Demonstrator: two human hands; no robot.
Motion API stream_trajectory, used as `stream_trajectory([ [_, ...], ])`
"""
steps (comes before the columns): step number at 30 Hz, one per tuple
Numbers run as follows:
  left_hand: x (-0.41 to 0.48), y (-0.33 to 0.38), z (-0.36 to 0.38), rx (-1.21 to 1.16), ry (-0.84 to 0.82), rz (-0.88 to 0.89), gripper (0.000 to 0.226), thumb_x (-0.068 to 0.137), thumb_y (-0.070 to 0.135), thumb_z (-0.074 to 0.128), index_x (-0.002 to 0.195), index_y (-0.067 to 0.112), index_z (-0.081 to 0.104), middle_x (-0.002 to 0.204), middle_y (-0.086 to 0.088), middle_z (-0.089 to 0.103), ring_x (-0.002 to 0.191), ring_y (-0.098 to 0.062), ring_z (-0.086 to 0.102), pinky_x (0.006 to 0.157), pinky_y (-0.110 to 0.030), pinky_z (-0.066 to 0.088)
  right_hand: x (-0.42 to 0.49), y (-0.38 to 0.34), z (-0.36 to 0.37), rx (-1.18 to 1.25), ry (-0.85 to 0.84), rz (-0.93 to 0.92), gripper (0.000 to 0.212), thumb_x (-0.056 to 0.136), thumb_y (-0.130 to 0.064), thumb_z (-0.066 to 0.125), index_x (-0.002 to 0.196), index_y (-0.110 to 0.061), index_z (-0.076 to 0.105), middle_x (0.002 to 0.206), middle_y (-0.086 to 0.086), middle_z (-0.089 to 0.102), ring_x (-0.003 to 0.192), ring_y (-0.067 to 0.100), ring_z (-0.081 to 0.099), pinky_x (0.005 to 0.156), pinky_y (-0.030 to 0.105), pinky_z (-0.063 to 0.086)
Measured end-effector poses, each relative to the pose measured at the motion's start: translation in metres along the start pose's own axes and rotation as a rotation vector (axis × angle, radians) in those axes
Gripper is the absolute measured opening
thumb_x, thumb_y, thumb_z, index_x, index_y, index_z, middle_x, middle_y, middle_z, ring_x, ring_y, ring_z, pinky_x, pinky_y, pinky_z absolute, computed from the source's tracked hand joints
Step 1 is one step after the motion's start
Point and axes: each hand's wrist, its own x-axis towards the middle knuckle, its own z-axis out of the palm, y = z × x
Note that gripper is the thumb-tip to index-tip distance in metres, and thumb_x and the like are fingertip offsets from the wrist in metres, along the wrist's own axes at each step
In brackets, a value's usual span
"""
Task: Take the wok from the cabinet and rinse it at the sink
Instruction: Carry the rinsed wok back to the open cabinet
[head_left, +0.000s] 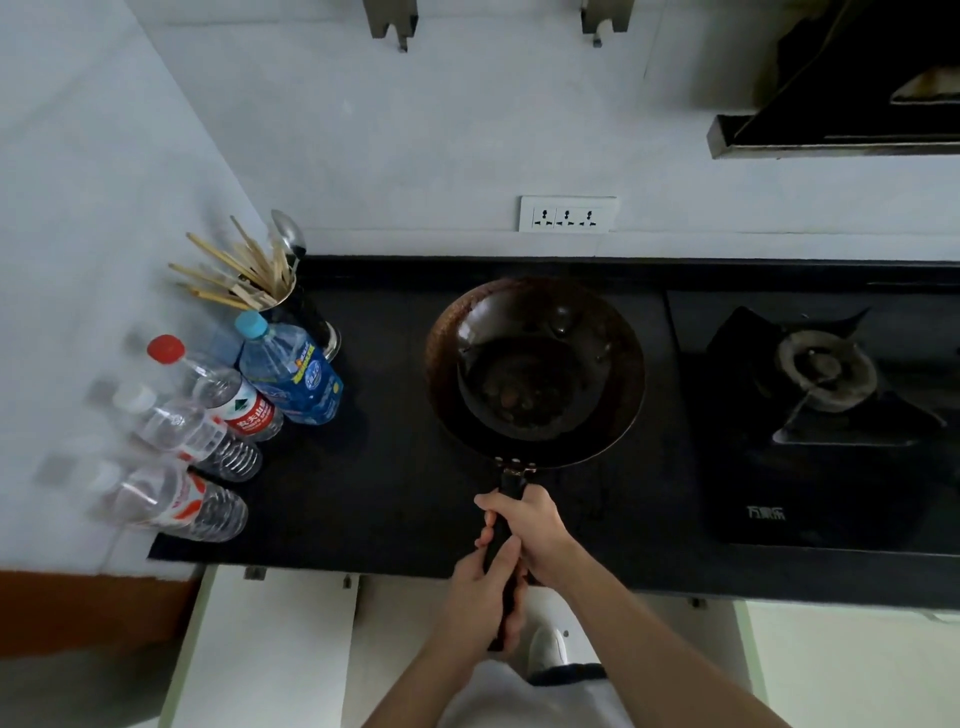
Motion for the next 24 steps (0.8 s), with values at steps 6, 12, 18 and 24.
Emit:
stream_trajectory([
  [6, 0.0, 0.01, -0.005, -0.035, -0.022, -0.076, 0.037, 0.101, 0.032, 0.05, 0.078, 0.005, 0.062, 0.058, -0.008, 0.058, 0.04, -0.017, 0.048, 0.041, -0.029, 0.043, -0.007, -0.01, 0.007, 0.177, 0.021, 0.116, 0.014, 0.088, -0.006, 0.071, 0.09, -0.001, 0.058, 0.063, 0.009, 0.062, 0.052, 0.021, 0.061, 0.072, 0.043, 0.058],
  [12, 0.001, 0.013, -0.01, 0.076, -0.014, -0.074, 0.035, 0.101, 0.035, 0.048, 0.094, 0.005, 0.065, 0.07, -0.008, 0.069, 0.052, -0.019, 0.062, 0.056, -0.035, 0.057, -0.001, -0.007, 0.014, 0.199, 0.109, 0.142, 0.053, 0.084, -0.007, 0.075, 0.129, 0.004, 0.05, 0.071, 0.013, 0.07, 0.059, 0.026, 0.07, 0.06, 0.037, 0.059],
  [18, 0.003, 0.012, -0.023, 0.188, -0.066, 0.05, 0.024, 0.099, 0.033, 0.053, 0.104, 0.012, 0.063, 0.074, -0.008, 0.07, 0.059, -0.021, 0.063, 0.061, -0.035, 0.057, -0.002, -0.007, 0.015, 0.036, 0.202, 0.072, 0.031, 0.087, -0.018, 0.076, 0.108, 0.0, 0.061, 0.081, 0.012, 0.075, 0.064, 0.024, 0.073, 0.064, 0.036, 0.061],
  [24, 0.003, 0.025, -0.043, 0.795, 0.038, 0.318, 0.039, 0.088, 0.059, 0.058, 0.107, 0.026, 0.051, 0.086, 0.015, 0.062, 0.072, 0.0, 0.061, 0.062, -0.012, 0.047, -0.011, -0.006, 0.012, -0.519, 0.334, -0.026, 0.036, 0.088, -0.049, 0.069, 0.098, -0.014, 0.066, 0.092, 0.005, 0.074, 0.079, 0.017, 0.071, 0.063, 0.025, 0.055],
])
